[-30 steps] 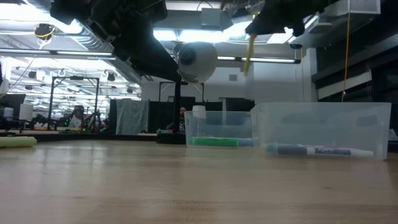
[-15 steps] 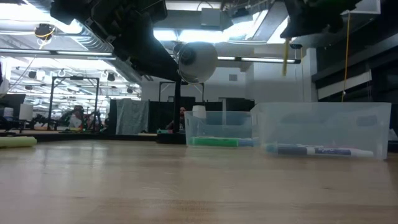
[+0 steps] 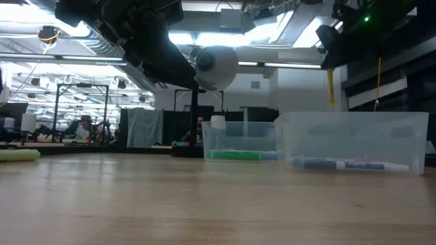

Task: Pick & Place Markers
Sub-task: Put the yellow pen into the black transparent bin, then put the light green highlighter pen into the top transparent bin

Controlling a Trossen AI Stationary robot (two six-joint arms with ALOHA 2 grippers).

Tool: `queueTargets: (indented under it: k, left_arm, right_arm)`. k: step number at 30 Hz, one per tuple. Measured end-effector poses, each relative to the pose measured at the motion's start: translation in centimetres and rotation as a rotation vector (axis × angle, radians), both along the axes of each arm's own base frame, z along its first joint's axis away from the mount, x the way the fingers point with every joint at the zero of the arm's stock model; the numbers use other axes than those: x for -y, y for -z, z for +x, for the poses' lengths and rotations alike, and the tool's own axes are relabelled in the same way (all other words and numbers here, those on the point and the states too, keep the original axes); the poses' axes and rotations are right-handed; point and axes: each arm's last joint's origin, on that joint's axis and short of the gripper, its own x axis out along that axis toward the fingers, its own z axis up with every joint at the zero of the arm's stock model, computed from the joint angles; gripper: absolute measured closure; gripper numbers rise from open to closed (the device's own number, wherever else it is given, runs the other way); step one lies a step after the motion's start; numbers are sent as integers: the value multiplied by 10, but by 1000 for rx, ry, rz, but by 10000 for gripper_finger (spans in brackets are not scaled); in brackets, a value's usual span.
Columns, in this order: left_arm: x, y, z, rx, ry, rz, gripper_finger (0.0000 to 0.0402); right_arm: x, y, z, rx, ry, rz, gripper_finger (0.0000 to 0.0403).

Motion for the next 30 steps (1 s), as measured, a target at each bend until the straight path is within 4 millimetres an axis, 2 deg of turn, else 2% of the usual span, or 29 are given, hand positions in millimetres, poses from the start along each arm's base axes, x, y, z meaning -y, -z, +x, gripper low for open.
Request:
queueTargets:
  k: [7, 15, 23, 30]
  left_arm:
    - [0, 0, 0, -1, -1, -2, 199]
    - [0, 0, 0, -1, -2, -3, 199]
    - [0, 0, 0, -3, -6, -9, 199]
    - [0, 2, -2, -29, -14, -15, 199]
  right_arm:
    - [17, 6, -4, -20, 34, 146, 336]
    - [33, 11, -8, -34, 45, 304, 344]
    - [44, 12, -12, -6, 99, 347, 294]
    - [47, 12, -14, 12, 136, 357, 272]
